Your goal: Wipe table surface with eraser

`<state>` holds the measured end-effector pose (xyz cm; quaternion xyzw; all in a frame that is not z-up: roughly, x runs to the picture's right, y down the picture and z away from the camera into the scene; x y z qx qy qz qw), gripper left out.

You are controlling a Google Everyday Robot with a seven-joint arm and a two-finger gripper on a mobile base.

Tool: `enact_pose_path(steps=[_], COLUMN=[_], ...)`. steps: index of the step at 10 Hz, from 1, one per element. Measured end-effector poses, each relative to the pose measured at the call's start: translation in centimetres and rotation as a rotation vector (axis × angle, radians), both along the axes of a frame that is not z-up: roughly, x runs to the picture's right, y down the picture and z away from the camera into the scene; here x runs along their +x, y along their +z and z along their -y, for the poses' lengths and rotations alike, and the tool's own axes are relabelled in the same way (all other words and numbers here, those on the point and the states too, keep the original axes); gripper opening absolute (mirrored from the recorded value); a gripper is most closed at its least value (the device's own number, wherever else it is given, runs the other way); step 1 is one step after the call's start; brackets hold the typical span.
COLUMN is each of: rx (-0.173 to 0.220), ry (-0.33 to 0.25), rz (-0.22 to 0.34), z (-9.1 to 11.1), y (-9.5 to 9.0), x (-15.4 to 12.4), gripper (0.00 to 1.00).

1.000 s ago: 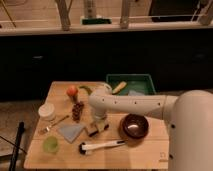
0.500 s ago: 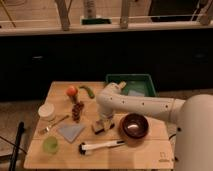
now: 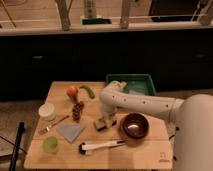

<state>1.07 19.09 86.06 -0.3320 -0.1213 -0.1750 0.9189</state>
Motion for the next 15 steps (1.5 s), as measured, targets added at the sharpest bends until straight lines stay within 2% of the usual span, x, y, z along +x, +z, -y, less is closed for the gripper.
enact_pose_path(steps=[4, 7, 9, 12, 14, 15], rx=[0.039, 0.044, 0.019, -0.032, -0.039, -0.038], ry=[-0.051, -0.100, -0.140, -0.169, -0.165, -0.158], rz=[-0.001, 0.075, 0.160, 0.207, 0.193, 0.160], z=[1.8, 1.9, 0.2, -3.1, -3.6, -3.4], y=[1.1, 1.0, -0.3, -2.5, -2.9, -2.8], x=[-1.3, -4.4, -6.8, -6.4, -4.6, -2.4], gripper=[0.00, 0.00, 0.00, 0.00, 0.00, 0.00])
